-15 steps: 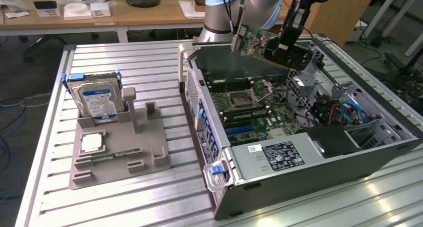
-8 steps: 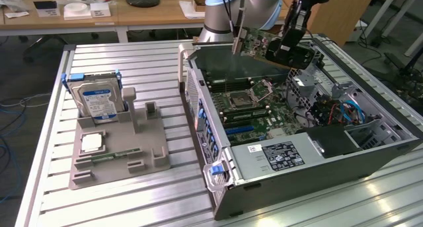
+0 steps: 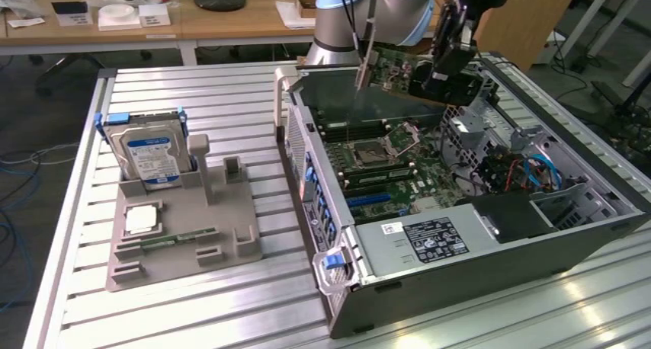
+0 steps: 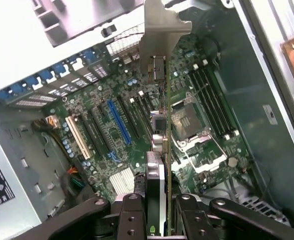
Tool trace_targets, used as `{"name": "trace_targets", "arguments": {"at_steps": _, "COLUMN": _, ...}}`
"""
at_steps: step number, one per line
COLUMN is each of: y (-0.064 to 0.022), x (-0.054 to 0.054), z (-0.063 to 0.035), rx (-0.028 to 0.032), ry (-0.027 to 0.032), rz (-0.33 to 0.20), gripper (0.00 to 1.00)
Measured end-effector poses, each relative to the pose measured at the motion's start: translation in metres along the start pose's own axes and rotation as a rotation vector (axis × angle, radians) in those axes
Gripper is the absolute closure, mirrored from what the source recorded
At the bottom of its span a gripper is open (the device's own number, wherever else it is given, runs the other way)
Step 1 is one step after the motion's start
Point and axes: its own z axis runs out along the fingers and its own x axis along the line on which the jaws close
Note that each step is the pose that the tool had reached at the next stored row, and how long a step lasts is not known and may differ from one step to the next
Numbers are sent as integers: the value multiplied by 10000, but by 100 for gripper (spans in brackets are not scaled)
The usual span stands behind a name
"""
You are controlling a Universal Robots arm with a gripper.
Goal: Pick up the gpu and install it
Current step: 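Insert the gpu into the slot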
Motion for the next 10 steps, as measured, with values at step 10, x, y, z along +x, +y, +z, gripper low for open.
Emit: {"name": "trace_targets", "arguments": {"at_steps": 10, "y": -2, "x": 2, "z": 38, "rx": 36, "ry": -252, "rz": -776, "gripper": 72}}
